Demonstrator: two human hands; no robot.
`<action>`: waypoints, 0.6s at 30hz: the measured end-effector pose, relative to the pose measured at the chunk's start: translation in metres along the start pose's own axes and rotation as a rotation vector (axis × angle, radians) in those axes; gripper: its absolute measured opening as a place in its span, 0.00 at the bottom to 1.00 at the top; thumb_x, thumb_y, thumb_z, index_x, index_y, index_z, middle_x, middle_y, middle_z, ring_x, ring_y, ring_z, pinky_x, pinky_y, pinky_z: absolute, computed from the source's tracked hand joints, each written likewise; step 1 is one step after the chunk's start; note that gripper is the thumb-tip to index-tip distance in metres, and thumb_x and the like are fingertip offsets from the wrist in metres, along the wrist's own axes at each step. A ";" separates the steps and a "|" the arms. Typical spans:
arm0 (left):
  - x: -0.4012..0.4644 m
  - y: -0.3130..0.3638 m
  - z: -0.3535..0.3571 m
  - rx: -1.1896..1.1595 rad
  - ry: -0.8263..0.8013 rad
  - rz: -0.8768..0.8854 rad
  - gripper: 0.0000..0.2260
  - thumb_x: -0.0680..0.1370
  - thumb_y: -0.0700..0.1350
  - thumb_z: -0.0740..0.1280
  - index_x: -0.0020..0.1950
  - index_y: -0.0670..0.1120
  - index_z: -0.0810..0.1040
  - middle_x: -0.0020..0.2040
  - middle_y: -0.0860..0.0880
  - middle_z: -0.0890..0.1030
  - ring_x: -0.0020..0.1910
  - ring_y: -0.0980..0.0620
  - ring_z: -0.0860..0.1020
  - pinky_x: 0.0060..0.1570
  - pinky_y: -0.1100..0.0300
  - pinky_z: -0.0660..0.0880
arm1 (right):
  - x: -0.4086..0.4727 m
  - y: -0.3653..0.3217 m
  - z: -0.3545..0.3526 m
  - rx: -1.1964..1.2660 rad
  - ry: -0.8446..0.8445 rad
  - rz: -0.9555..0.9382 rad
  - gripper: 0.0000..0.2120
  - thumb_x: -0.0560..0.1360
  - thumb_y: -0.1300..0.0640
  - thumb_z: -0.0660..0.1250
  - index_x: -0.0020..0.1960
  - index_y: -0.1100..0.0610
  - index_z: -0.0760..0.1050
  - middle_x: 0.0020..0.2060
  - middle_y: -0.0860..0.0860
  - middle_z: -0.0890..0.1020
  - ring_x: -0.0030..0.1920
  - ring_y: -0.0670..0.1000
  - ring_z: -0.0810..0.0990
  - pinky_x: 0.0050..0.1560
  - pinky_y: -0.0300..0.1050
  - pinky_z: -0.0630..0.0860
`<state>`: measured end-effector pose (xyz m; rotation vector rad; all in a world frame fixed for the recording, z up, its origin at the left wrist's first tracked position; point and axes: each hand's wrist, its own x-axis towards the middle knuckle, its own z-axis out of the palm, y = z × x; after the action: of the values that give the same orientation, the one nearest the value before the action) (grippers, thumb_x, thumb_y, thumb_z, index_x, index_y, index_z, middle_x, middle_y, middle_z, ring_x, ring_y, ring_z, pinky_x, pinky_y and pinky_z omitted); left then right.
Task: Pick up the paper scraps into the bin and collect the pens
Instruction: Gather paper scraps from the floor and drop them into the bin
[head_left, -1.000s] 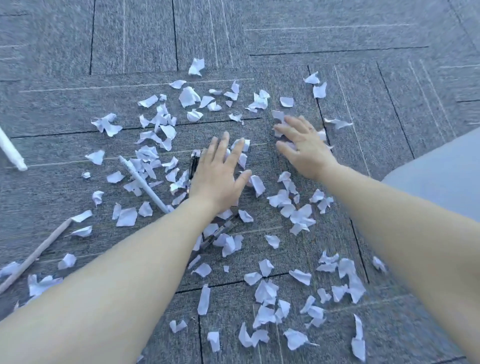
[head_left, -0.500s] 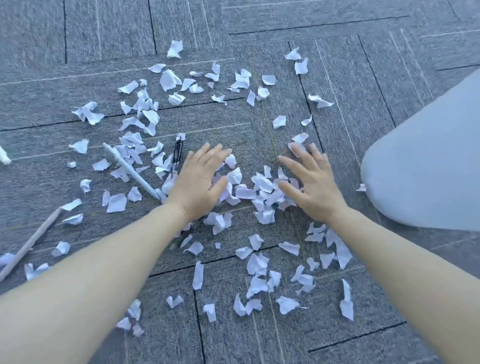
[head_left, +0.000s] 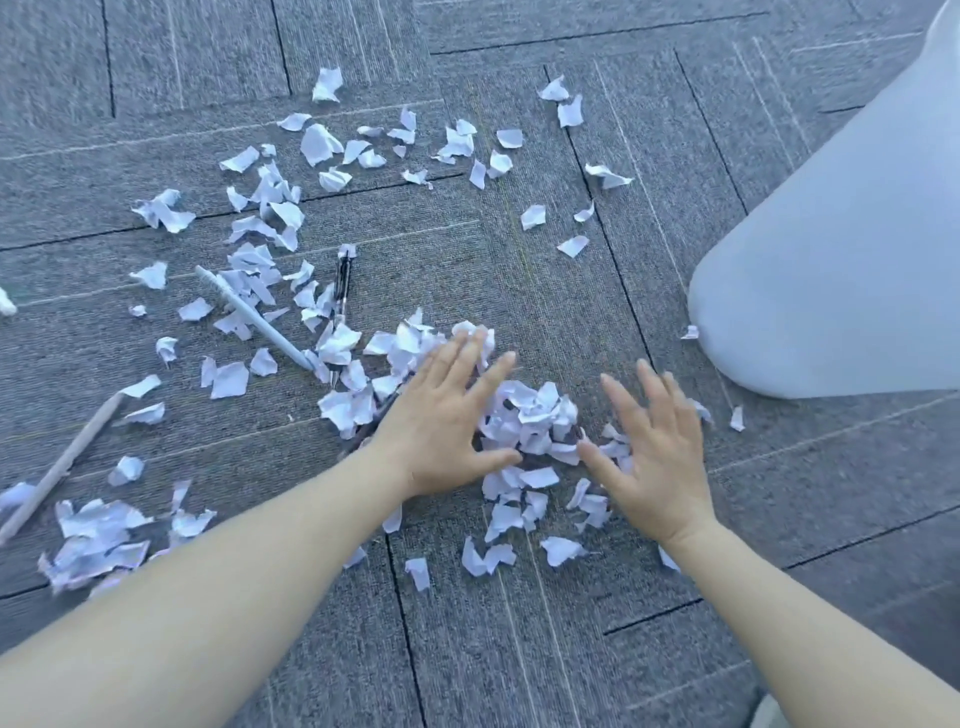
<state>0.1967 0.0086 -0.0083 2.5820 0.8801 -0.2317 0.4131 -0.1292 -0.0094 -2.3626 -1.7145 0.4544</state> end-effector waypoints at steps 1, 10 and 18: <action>0.005 0.000 0.000 -0.006 -0.005 -0.033 0.43 0.71 0.72 0.52 0.76 0.54 0.36 0.78 0.47 0.38 0.75 0.47 0.35 0.74 0.48 0.40 | -0.008 0.001 0.005 0.021 -0.020 0.025 0.35 0.74 0.30 0.52 0.76 0.44 0.57 0.78 0.52 0.54 0.78 0.55 0.46 0.75 0.63 0.49; -0.036 0.017 0.015 -0.177 0.043 0.205 0.46 0.70 0.68 0.62 0.77 0.42 0.51 0.76 0.47 0.58 0.76 0.50 0.52 0.73 0.53 0.53 | -0.025 -0.054 0.021 0.477 -0.153 -0.255 0.41 0.74 0.40 0.64 0.78 0.56 0.53 0.78 0.50 0.54 0.78 0.49 0.52 0.75 0.56 0.58; -0.079 0.018 0.042 0.091 -0.023 0.213 0.56 0.64 0.78 0.54 0.77 0.40 0.44 0.78 0.41 0.43 0.77 0.42 0.44 0.73 0.47 0.45 | -0.058 -0.020 0.034 -0.083 -0.149 -0.565 0.54 0.66 0.24 0.61 0.78 0.57 0.48 0.77 0.60 0.53 0.77 0.64 0.51 0.73 0.64 0.55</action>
<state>0.1447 -0.0651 -0.0185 2.7258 0.5924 -0.2446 0.3673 -0.1788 -0.0267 -1.8000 -2.3886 0.4710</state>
